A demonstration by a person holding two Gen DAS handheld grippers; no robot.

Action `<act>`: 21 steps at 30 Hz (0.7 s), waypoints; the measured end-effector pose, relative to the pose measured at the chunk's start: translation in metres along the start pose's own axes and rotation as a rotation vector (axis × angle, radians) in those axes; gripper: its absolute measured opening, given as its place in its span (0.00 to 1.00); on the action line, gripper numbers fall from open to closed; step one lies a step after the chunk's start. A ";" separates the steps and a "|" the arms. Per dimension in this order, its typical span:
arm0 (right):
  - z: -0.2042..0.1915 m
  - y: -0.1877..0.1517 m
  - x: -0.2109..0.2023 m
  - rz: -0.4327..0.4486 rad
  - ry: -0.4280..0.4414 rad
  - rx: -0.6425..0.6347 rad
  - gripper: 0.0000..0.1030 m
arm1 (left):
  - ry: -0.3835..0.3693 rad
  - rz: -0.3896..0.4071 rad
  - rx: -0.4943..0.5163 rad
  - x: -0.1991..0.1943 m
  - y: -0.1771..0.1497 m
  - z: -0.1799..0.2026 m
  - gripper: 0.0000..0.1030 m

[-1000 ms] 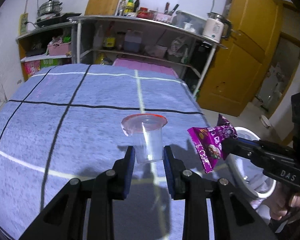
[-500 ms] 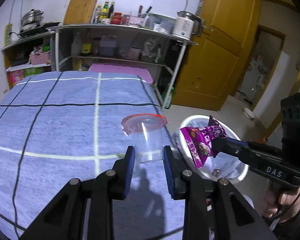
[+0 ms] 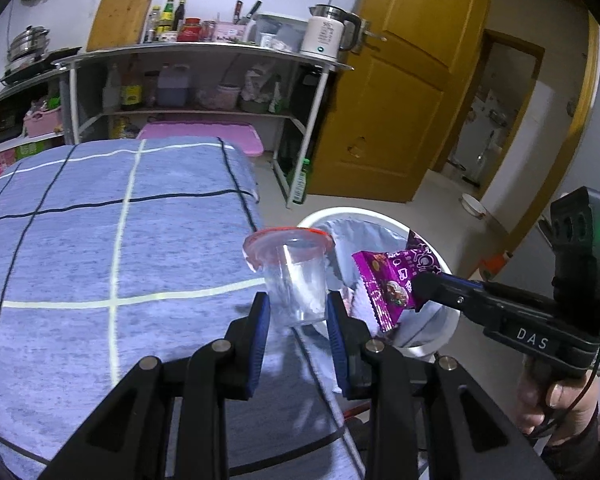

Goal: Collect trash
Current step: 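Carry the purple bag and clear cup over the bin and open both tools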

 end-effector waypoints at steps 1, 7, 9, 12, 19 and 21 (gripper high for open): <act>0.004 -0.001 -0.001 0.002 -0.008 0.007 0.09 | -0.006 -0.003 0.005 0.002 0.000 0.004 0.29; 0.025 -0.006 -0.008 0.007 -0.045 0.045 0.09 | -0.036 -0.024 0.034 0.020 0.004 0.023 0.29; 0.032 -0.007 -0.011 0.009 -0.055 0.057 0.10 | -0.046 -0.037 0.041 0.028 0.005 0.028 0.29; 0.045 -0.009 -0.013 0.006 -0.074 0.078 0.10 | -0.061 -0.056 0.056 0.039 0.005 0.037 0.29; 0.069 -0.014 -0.009 -0.021 -0.112 0.114 0.10 | -0.092 -0.100 0.091 0.064 0.006 0.060 0.29; 0.075 -0.015 -0.007 -0.031 -0.120 0.129 0.10 | -0.099 -0.117 0.101 0.071 0.005 0.065 0.30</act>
Point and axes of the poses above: each gripper's, at about its wrist camera, not at the fingertips, and x roughly the way its jaws point, z to its right, y to its top, the point moved 2 cm from there along x, roughly the way its jaws point, and after that the axes turned 8 degrees about y, right-handed, at the moved point
